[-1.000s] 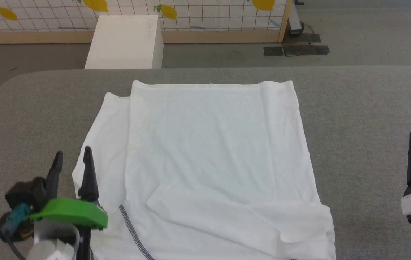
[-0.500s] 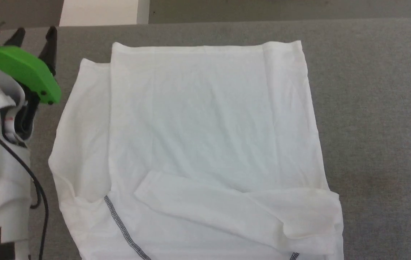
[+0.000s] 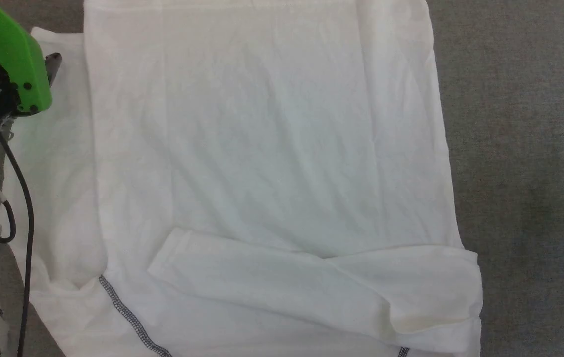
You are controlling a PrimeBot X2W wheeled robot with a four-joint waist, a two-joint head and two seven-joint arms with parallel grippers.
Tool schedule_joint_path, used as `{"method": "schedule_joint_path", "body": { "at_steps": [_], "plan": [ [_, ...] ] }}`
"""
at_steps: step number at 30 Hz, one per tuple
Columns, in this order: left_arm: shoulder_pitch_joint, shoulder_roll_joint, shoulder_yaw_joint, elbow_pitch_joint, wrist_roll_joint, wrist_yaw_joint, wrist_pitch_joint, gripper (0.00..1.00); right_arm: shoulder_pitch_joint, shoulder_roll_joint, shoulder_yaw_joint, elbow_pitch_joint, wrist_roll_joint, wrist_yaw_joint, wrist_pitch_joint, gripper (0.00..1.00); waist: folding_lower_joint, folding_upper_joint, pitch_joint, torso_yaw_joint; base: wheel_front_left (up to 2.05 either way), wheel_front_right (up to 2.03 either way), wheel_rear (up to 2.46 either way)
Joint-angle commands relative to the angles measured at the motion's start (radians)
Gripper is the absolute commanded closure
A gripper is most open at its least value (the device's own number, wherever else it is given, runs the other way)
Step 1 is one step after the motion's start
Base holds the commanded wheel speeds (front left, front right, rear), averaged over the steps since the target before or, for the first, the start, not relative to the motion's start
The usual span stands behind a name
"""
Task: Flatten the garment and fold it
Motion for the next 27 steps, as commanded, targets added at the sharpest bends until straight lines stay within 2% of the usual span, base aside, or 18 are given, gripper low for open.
{"method": "schedule_joint_path", "body": {
  "at_steps": [1, 6, 7, 8, 11, 13, 18, 22, 27],
  "plan": [
    [-0.010, 0.012, -0.007, -0.003, -0.004, 0.007, 0.026, 0.00, -0.018, 0.001, -0.005, -0.011, -0.009, -0.001, 0.005, 0.00, -0.0002, 0.0000, 0.048, -0.016, 0.00, 0.00, 0.00],
    [0.021, 0.019, -0.032, -0.006, 0.014, 0.030, 0.083, 0.00, -0.012, 0.001, -0.021, -0.025, -0.014, -0.001, 0.016, 0.00, -0.0002, 0.0000, 0.058, -0.005, 0.00, 0.00, 0.00],
    [0.025, 0.015, -0.029, -0.009, 0.011, 0.033, 0.077, 0.35, -0.012, 0.001, -0.026, -0.026, -0.012, -0.001, 0.017, 0.00, -0.0002, 0.0000, 0.059, -0.003, 0.00, 0.00, 0.00],
    [0.031, 0.006, -0.027, -0.013, -0.001, 0.029, 0.067, 1.00, -0.012, 0.001, -0.032, -0.026, -0.009, -0.001, 0.019, 0.00, -0.0002, 0.0000, 0.059, 0.000, 0.00, 0.00, 0.00],
    [0.046, -0.010, -0.002, -0.016, -0.025, 0.036, 0.010, 1.00, -0.010, 0.001, -0.047, -0.018, -0.009, -0.001, 0.018, 0.00, -0.0002, 0.0000, 0.054, 0.011, 0.00, 0.00, 0.00],
    [0.055, -0.018, 0.033, -0.013, -0.041, 0.058, -0.047, 1.00, -0.010, 0.001, -0.057, -0.012, -0.013, -0.001, 0.016, 0.00, -0.0002, 0.0000, 0.045, 0.020, 0.00, 0.00, 0.00],
    [0.080, -0.040, 0.159, -0.003, -0.091, 0.142, -0.217, 1.00, 0.001, 0.001, -0.064, -0.002, -0.024, -0.001, 0.014, 0.00, -0.0002, 0.0000, -0.001, 0.057, 0.00, 0.00, 0.00],
    [0.141, -0.019, 0.258, 0.011, -0.114, 0.184, -0.333, 1.00, 0.010, 0.001, -0.055, 0.005, -0.030, -0.001, 0.018, 0.00, -0.0002, 0.0000, -0.048, 0.087, 0.00, 0.00, 0.00],
    [0.236, 0.001, 0.376, 0.026, -0.155, 0.208, -0.455, 1.00, 0.017, 0.001, -0.043, 0.015, -0.037, -0.001, 0.025, 0.00, -0.0002, 0.0000, -0.109, 0.115, 0.00, 0.00, 0.00]
  ]
}}
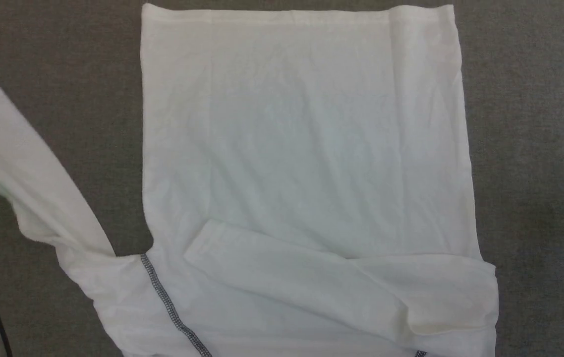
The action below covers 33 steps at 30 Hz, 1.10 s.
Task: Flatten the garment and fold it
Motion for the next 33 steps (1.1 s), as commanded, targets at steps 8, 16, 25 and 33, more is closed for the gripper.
{"method": "schedule_joint_path", "body": {
  "at_steps": [8, 16, 25, 33],
  "plan": [
    [0.132, 0.039, 0.108, -0.015, -0.041, -0.032, -0.142, 1.00, 0.038, 0.000, 0.006, 0.015, -0.007, -0.002, 0.010, 0.00, -0.0001, 0.0000, -0.136, 0.073, 0.00, 0.00, 0.00],
    [0.199, 0.007, 0.074, -0.107, -0.055, -0.121, -0.191, 1.00, 0.061, 0.000, 0.014, 0.048, 0.018, -0.002, -0.002, 0.00, -0.0001, 0.0000, -0.220, 0.088, 0.00, 0.00, 0.00],
    [0.260, -0.130, -0.106, -0.325, -0.074, -0.198, -0.139, 1.00, 0.076, 0.000, 0.038, 0.101, 0.046, -0.002, -0.024, 0.00, -0.0001, 0.0000, -0.300, 0.071, 0.00, 0.00, 0.00],
    [0.253, -0.292, -0.394, -0.460, -0.046, -0.222, -0.047, 1.00, 0.098, 0.000, 0.029, 0.130, 0.064, -0.002, -0.035, 0.00, -0.0001, 0.0000, -0.348, 0.056, 0.00, 0.00, 0.00]
  ]
}}
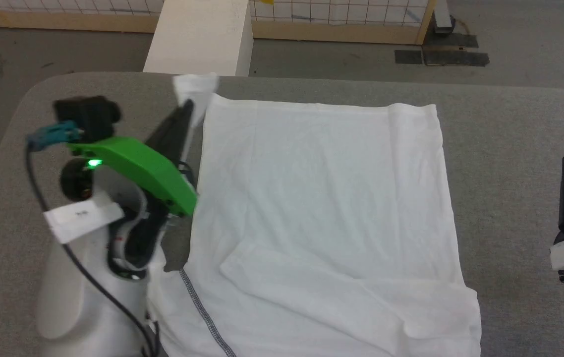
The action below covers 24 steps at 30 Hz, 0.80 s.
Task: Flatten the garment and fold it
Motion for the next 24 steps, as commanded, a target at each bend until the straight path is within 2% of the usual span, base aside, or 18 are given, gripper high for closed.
{"method": "schedule_joint_path", "body": {
  "at_steps": [1, 6, 9, 16, 24],
  "plan": [
    [-0.007, -0.026, -0.038, -0.001, 0.013, -0.008, 0.005, 1.00, 0.013, 0.000, 0.001, 0.005, 0.007, -0.001, -0.007, 0.00, 0.0001, -0.0001, -0.012, -0.010, 0.00, 0.00, 0.00],
    [-0.031, -0.081, -0.193, 0.062, 0.025, -0.014, 0.016, 1.00, 0.008, 0.000, 0.018, 0.025, 0.026, -0.001, -0.013, 0.00, 0.0001, -0.0001, -0.011, -0.039, 0.00, 0.00, 0.00],
    [-0.039, -0.095, -0.286, 0.119, 0.016, -0.019, 0.005, 1.00, 0.003, 0.000, 0.021, 0.036, 0.033, -0.001, -0.020, 0.00, 0.0001, -0.0001, -0.007, -0.061, 0.00, 0.00, 0.00],
    [-0.015, -0.102, -0.532, 0.226, -0.029, -0.028, 0.018, 1.00, -0.004, 0.000, 0.018, 0.065, 0.038, -0.001, -0.036, 0.00, 0.0001, -0.0001, 0.000, -0.102, 0.00, 0.00, 0.00],
    [0.059, -0.093, -0.766, 0.277, -0.095, -0.032, 0.065, 1.00, -0.003, 0.000, 0.000, 0.087, 0.042, -0.001, -0.052, 0.00, 0.0001, -0.0001, 0.006, -0.110, 0.00, 0.00, 0.00]
  ]
}}
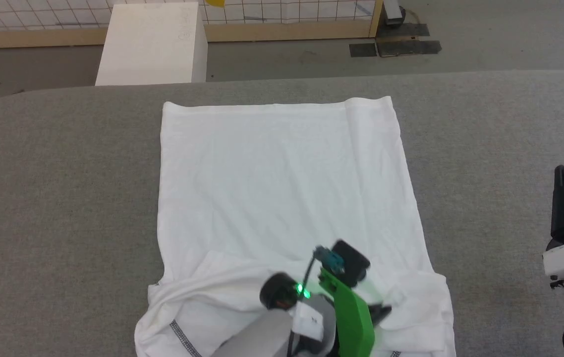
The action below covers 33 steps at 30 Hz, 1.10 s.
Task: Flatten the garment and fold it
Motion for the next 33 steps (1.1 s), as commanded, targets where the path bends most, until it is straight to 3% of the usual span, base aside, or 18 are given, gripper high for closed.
{"method": "schedule_joint_path", "body": {
  "at_steps": [1, 2, 3, 4, 9, 12, 15, 24, 30, 33],
  "plan": [
    [0.021, 0.010, -0.019, 0.007, -0.019, -0.007, 0.010, 1.00, -0.003, 0.000, -0.002, 0.005, 0.007, -0.001, -0.009, 0.00, 0.0001, -0.0001, 0.000, 0.003, 0.00, 0.00, 0.00],
    [0.030, 0.017, -0.041, 0.013, -0.033, -0.007, 0.025, 1.00, -0.004, 0.000, -0.003, 0.008, 0.007, -0.001, -0.011, 0.00, 0.0001, -0.0001, 0.000, 0.005, 0.00, 0.00, 0.00],
    [0.046, 0.024, -0.066, 0.029, -0.073, -0.007, 0.056, 0.35, -0.006, 0.000, -0.007, 0.013, 0.003, -0.001, -0.010, 0.00, 0.0001, -0.0001, -0.003, 0.014, 0.00, 0.00, 0.00],
    [0.046, 0.025, -0.072, 0.030, -0.086, -0.007, 0.064, 0.00, -0.007, 0.000, -0.007, 0.014, 0.001, -0.001, -0.010, 0.00, 0.0001, -0.0001, -0.006, 0.018, 0.00, 0.00, 0.00],
    [0.040, 0.021, -0.034, -0.003, -0.178, -0.007, 0.089, 0.00, -0.003, 0.000, -0.004, 0.020, -0.006, -0.001, -0.007, 0.00, 0.0001, -0.0001, -0.024, 0.036, 0.00, 0.00, 0.00],
    [0.019, 0.025, 0.044, -0.043, -0.212, 0.007, 0.039, 0.00, 0.001, 0.000, 0.008, 0.020, -0.007, -0.001, 0.000, 0.00, 0.0001, -0.0001, -0.034, 0.042, 0.00, 0.00, 0.00],
    [-0.011, 0.044, 0.153, -0.081, -0.213, 0.035, -0.067, 0.00, 0.005, 0.000, 0.023, 0.016, -0.009, -0.001, 0.009, 0.00, 0.0001, -0.0001, -0.040, 0.044, 0.00, 0.00, 0.00],
    [-0.015, 0.217, 0.470, -0.114, -0.109, 0.163, -0.433, 0.00, 0.017, 0.000, 0.070, 0.005, -0.016, -0.001, 0.047, 0.00, 0.0001, -0.0001, -0.058, 0.044, 0.00, 0.00, 0.00],
    [0.082, 0.277, 0.589, -0.085, -0.053, 0.229, -0.642, 0.00, 0.030, 0.000, 0.091, 0.004, -0.014, -0.001, 0.077, 0.00, 0.0001, -0.0001, -0.056, 0.055, 0.00, 0.00, 0.00],
    [0.120, 0.282, 0.611, -0.093, -0.006, 0.256, -0.689, 0.00, 0.026, 0.000, 0.104, 0.002, -0.029, -0.001, 0.100, 0.00, 0.0001, -0.0001, -0.045, 0.062, 0.00, 0.00, 0.00]
  ]
}}
